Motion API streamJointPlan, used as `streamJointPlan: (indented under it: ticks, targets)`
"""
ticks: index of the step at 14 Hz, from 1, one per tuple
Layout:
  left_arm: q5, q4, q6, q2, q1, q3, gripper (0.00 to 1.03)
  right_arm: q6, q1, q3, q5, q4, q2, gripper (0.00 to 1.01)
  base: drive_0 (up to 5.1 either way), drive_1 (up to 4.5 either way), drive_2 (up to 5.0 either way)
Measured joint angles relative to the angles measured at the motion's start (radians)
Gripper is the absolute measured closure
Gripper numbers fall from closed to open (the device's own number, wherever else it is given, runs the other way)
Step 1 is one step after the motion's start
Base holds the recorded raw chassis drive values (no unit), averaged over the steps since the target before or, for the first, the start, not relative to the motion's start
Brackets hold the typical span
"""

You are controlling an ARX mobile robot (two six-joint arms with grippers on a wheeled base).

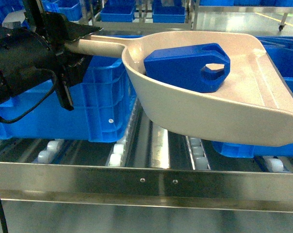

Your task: Place part in tray to right shelf

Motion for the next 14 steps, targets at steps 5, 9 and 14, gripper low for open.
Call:
streamJointPlan:
  ticks: [5,9,14]
  targets:
    - [0.000,0.000,0.000,0.000,0.000,0.000,0.90,0.000,0.000,0.000,0.000,0.000,0.000,0.03,0.0,0.00,0.0]
    - [0.000,0.000,0.000,0.000,0.000,0.000,0.90,0.000,0.000,0.000,0.000,0.000,0.000,0.03,0.0,0.00,0.0]
    - [0.000,0.000,0.000,0.000,0.000,0.000,0.90,0.000,0.000,0.000,0.000,0.000,0.000,0.03,0.0,0.00,0.0]
